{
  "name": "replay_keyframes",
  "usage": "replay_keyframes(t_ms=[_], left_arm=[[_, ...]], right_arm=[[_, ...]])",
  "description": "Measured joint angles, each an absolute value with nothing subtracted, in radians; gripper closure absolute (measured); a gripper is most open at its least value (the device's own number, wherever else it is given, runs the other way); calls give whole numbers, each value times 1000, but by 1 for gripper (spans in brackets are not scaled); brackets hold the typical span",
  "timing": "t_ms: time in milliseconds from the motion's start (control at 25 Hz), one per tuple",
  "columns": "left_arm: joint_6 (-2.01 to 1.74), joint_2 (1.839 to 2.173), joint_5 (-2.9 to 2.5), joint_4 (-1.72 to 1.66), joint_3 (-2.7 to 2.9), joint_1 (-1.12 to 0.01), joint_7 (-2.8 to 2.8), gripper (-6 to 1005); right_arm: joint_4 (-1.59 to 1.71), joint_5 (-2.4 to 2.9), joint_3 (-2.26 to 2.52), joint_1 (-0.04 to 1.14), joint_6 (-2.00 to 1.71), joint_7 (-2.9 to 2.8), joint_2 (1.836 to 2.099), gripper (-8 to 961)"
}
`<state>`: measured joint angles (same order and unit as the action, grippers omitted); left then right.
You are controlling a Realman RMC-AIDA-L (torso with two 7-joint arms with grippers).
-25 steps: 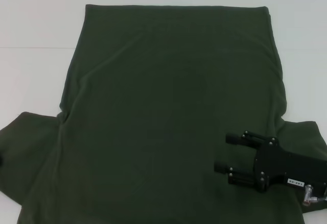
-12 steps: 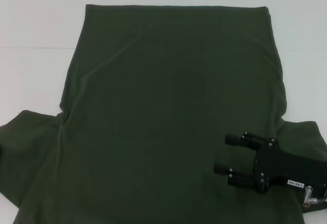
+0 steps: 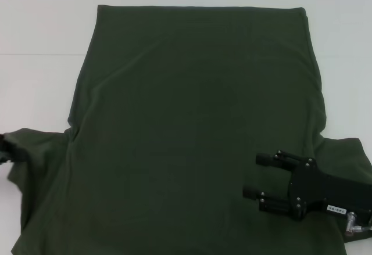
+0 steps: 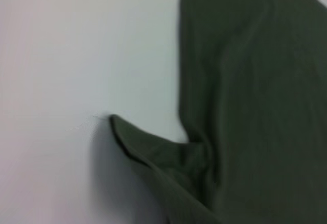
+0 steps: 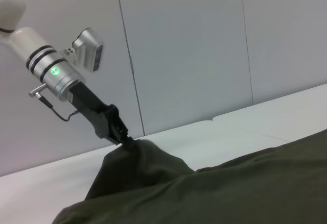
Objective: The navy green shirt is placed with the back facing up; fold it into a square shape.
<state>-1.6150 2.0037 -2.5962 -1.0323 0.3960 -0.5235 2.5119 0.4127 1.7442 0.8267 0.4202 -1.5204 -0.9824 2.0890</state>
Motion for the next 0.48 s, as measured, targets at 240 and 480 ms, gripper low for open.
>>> replay_keyframes(t_ms=[240, 480], left_arm=[[-1645, 2034, -2471, -1032, 450, -527, 2510, 968], [-1640, 2083, -2380, -1030, 536, -547, 2496, 966]], right_arm=[[413, 1744, 827, 420, -1522, -983, 2089, 151], [413, 1744, 827, 420, -1524, -983, 2090, 151]])
